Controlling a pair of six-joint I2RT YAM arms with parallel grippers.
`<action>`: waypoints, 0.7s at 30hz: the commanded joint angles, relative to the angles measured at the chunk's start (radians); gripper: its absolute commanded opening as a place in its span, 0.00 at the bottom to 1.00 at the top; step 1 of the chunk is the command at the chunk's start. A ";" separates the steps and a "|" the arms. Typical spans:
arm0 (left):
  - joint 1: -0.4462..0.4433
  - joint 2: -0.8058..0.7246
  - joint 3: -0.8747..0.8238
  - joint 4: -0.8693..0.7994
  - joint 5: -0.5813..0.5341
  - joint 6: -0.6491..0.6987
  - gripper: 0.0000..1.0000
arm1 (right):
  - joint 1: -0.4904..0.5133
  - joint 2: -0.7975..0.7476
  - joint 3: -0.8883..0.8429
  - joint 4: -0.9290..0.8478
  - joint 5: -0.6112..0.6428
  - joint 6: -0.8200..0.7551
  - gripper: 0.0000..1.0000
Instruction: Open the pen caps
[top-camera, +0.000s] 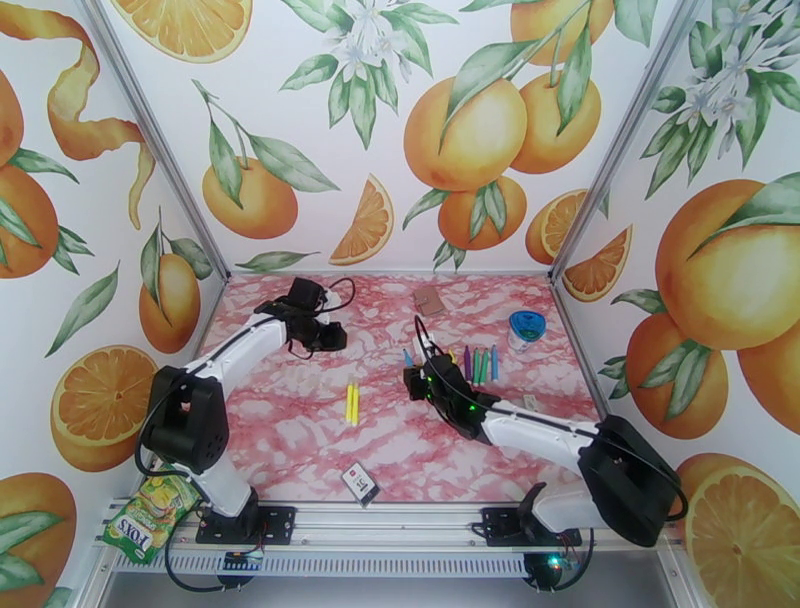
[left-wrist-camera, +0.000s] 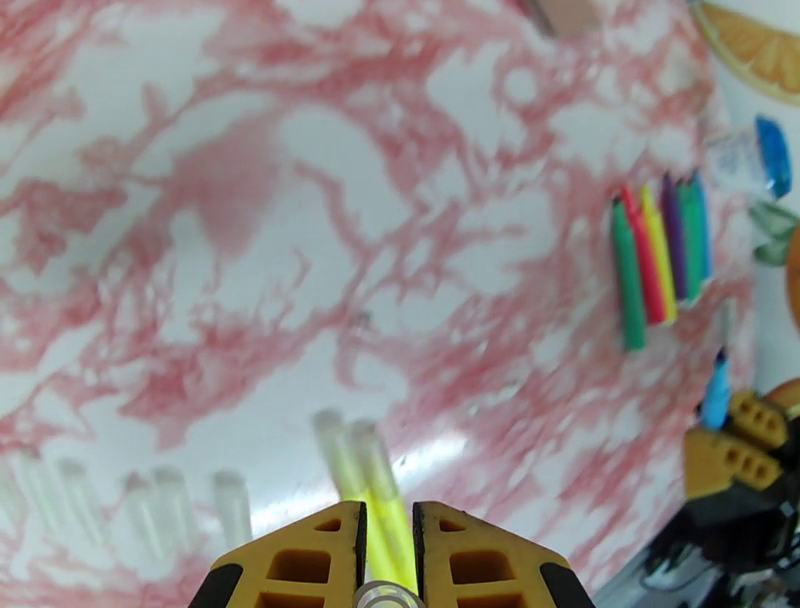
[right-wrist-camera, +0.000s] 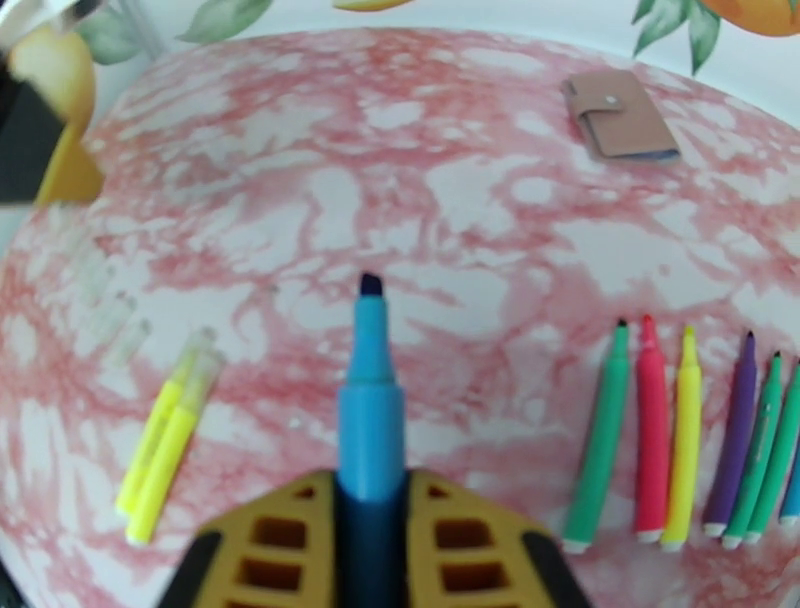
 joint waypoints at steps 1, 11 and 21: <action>-0.025 -0.030 -0.015 -0.075 -0.080 0.042 0.00 | -0.009 0.039 0.046 -0.032 0.065 0.037 0.01; -0.057 0.015 0.000 -0.129 -0.152 0.063 0.00 | -0.014 0.107 0.086 -0.062 0.135 0.063 0.01; -0.075 0.061 -0.024 -0.116 -0.161 0.067 0.00 | -0.035 0.187 0.116 -0.075 0.183 0.062 0.02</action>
